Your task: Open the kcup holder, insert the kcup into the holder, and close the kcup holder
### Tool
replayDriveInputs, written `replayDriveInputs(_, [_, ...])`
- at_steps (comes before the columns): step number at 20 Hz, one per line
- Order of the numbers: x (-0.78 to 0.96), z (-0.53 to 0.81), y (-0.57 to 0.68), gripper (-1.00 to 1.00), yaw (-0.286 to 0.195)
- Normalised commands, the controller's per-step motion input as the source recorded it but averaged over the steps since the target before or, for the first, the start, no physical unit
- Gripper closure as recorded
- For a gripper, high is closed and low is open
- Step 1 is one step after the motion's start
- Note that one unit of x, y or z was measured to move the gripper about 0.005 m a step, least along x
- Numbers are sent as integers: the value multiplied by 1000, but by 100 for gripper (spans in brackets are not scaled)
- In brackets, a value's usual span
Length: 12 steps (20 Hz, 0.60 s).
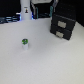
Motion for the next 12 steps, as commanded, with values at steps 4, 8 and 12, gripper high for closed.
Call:
replayDriveInputs(4, [-163, 26, 241, -100, -115])
replayDriveInputs(8, [-216, 67, 531, -100, -199])
replayDriveInputs(12, [-159, 1, 669, -100, -220])
